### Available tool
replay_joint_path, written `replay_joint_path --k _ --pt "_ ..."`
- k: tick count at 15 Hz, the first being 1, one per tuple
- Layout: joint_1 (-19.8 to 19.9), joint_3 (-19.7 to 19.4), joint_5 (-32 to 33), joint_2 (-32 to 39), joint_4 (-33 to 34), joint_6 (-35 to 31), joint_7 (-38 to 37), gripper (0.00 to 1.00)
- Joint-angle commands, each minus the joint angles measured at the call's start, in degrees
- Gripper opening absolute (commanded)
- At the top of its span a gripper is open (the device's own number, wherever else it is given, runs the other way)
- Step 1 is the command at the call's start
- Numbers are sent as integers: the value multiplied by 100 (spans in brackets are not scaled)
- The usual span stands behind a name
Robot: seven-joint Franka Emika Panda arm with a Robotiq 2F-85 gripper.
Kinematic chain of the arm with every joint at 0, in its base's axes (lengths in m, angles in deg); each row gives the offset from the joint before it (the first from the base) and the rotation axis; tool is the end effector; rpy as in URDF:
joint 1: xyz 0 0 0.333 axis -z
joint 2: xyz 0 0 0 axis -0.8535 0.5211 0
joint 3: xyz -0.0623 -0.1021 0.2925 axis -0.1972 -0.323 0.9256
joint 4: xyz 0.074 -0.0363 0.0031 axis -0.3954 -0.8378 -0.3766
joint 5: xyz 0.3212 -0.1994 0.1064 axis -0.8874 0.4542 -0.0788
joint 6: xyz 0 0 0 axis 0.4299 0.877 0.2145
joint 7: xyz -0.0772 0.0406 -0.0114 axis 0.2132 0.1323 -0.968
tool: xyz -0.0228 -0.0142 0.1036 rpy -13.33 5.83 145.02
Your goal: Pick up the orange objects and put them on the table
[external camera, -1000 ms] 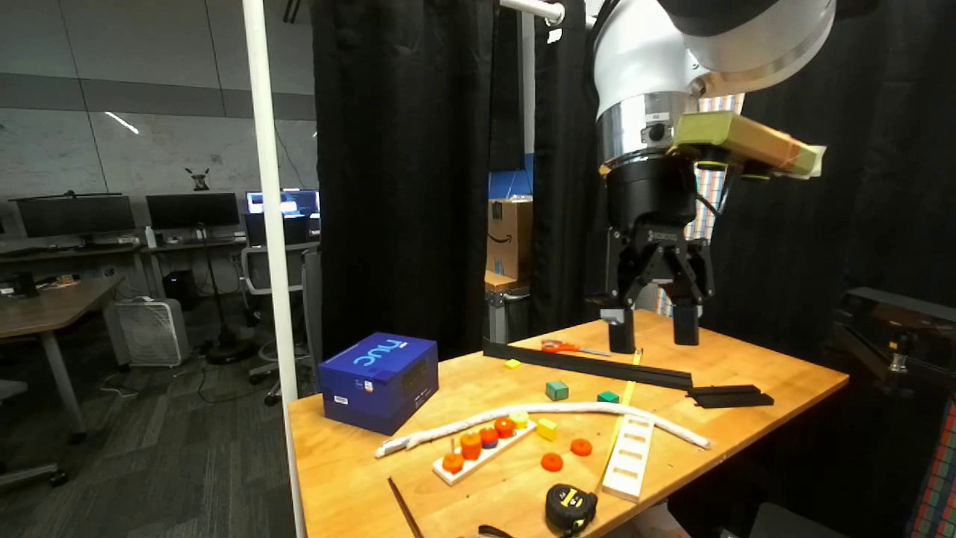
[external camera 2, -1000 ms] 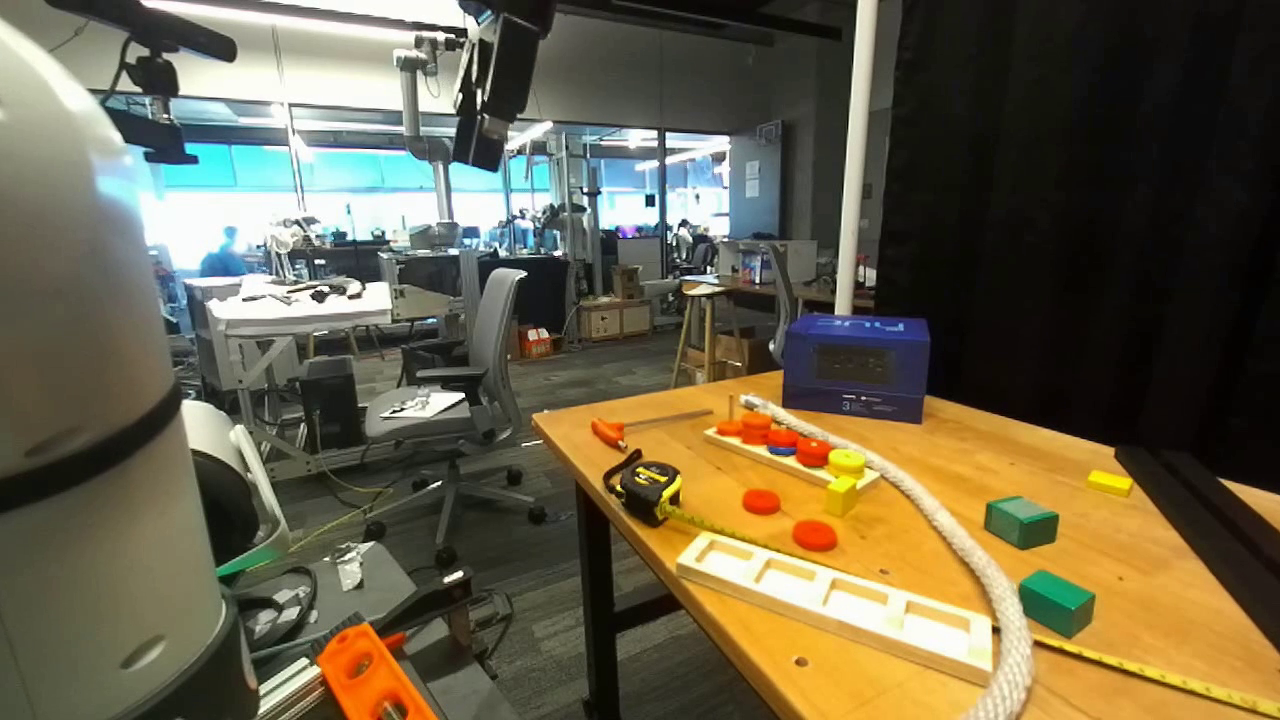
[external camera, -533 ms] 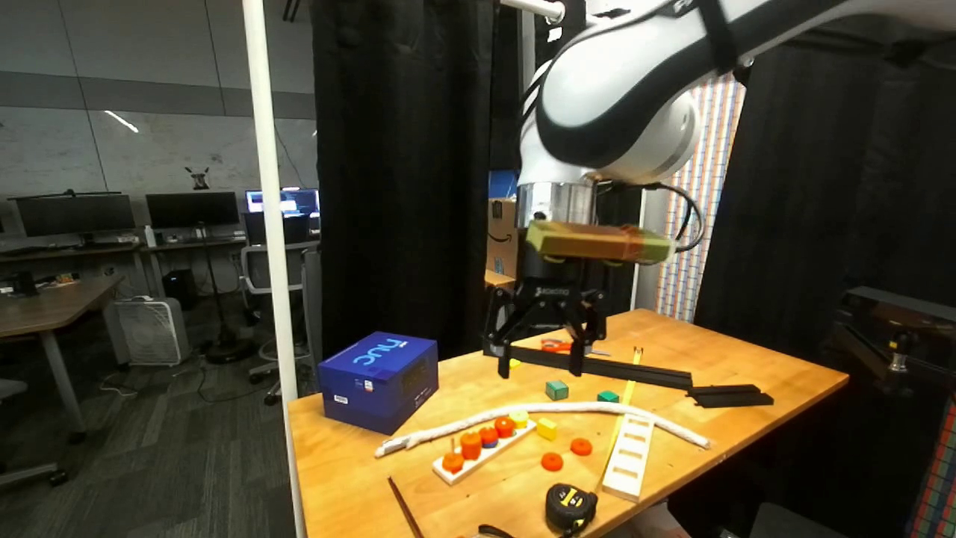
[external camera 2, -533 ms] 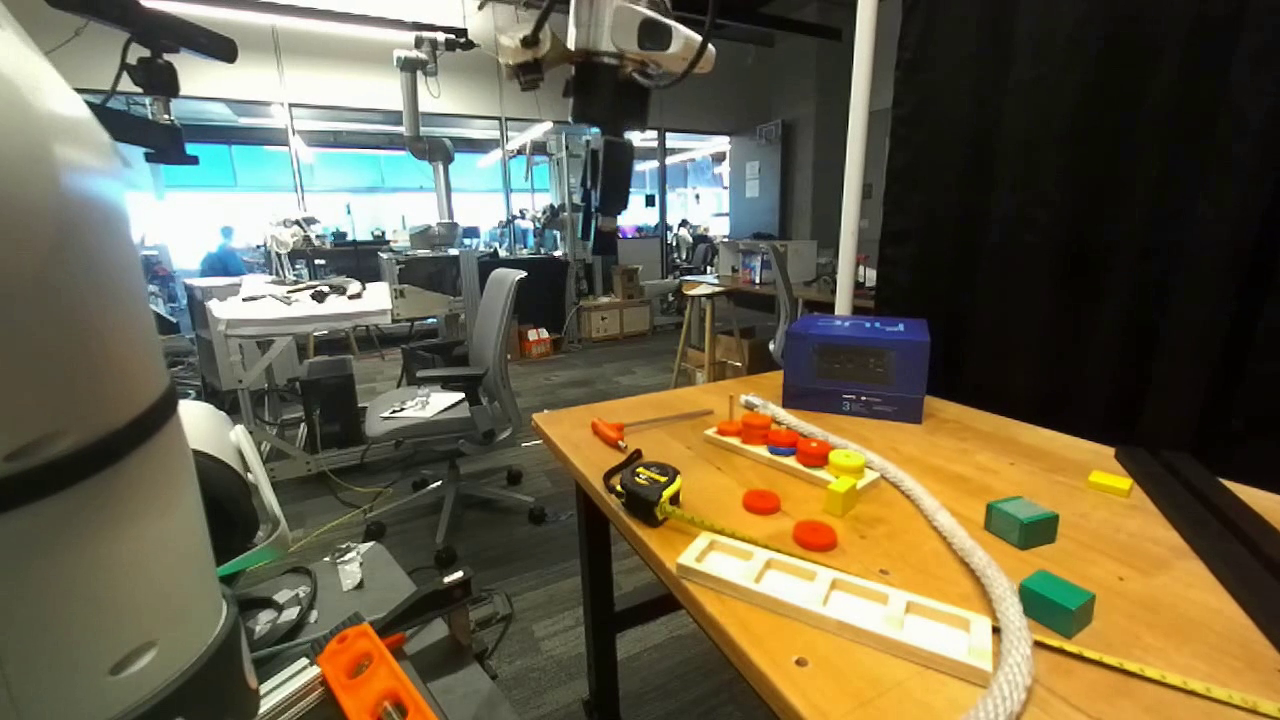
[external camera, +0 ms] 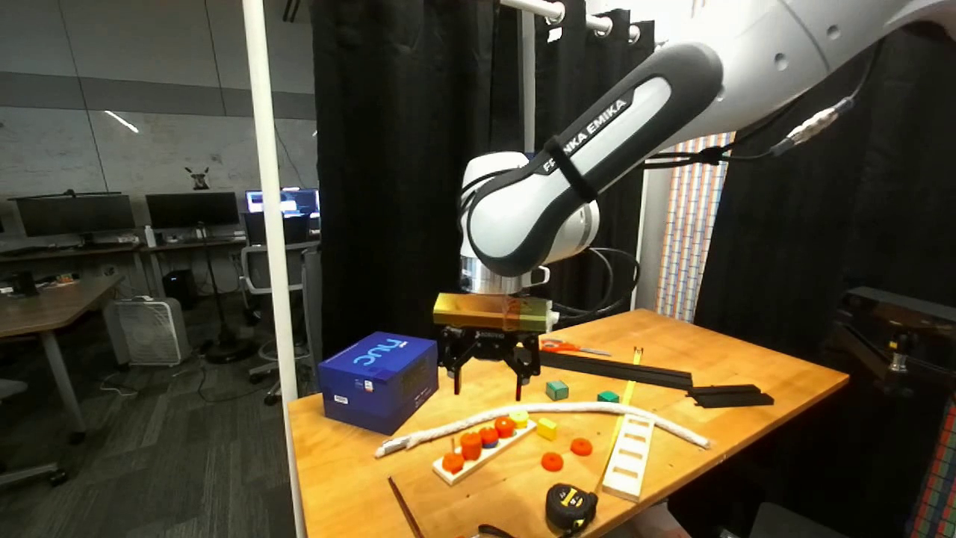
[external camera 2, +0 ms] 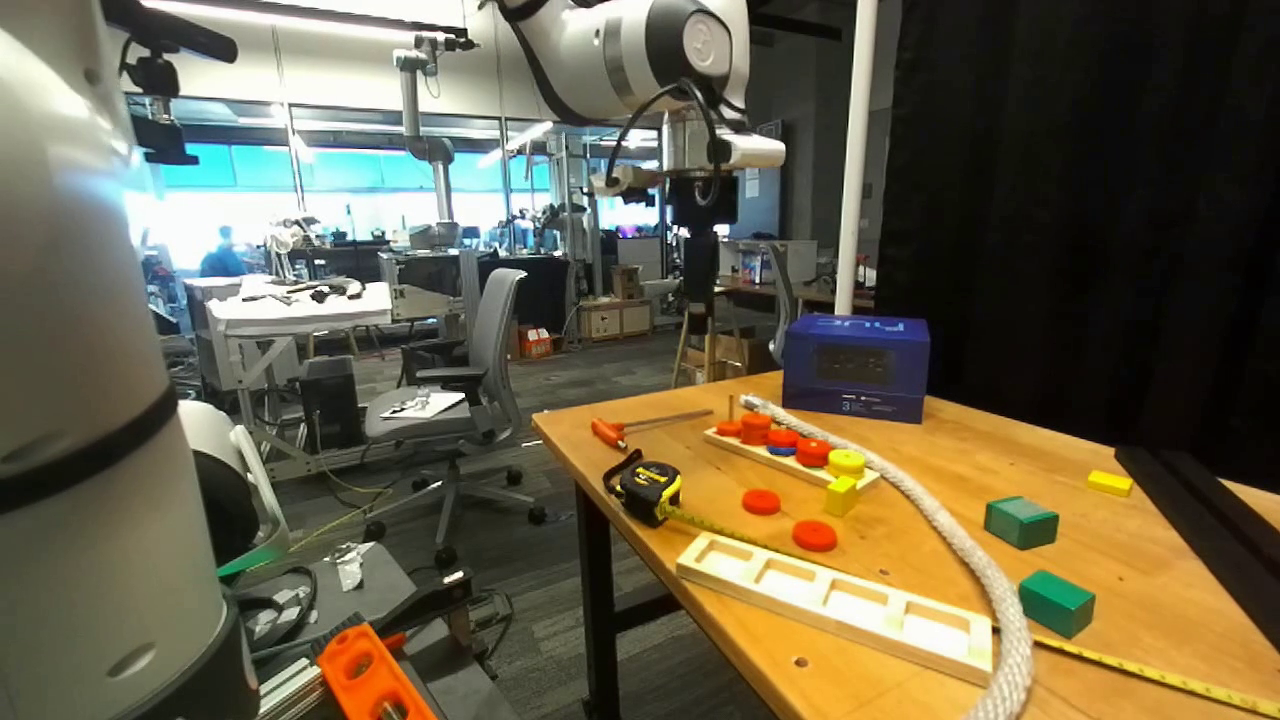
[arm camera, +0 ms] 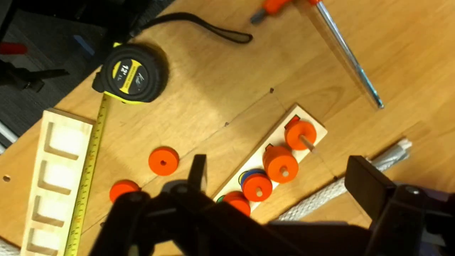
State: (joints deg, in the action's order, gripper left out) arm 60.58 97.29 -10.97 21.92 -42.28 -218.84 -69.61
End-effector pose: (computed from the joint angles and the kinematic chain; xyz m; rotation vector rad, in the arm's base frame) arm 0.5126 0.1000 0.3662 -2.7893 1.3619 -0.0400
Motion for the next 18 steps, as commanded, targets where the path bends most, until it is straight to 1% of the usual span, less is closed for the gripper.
replay_joint_path --k 1,6,8,13,18 --pt "-319 -405 611 700 716 -48 -1414 100" --pt "-631 -935 911 1226 1274 37 -2935 100" --pt "-707 -1051 847 1321 1324 33 -3244 100" --pt "-720 -1061 279 1334 1160 -138 -3375 100" --pt "-722 -1027 -280 1327 996 -328 -3271 100"
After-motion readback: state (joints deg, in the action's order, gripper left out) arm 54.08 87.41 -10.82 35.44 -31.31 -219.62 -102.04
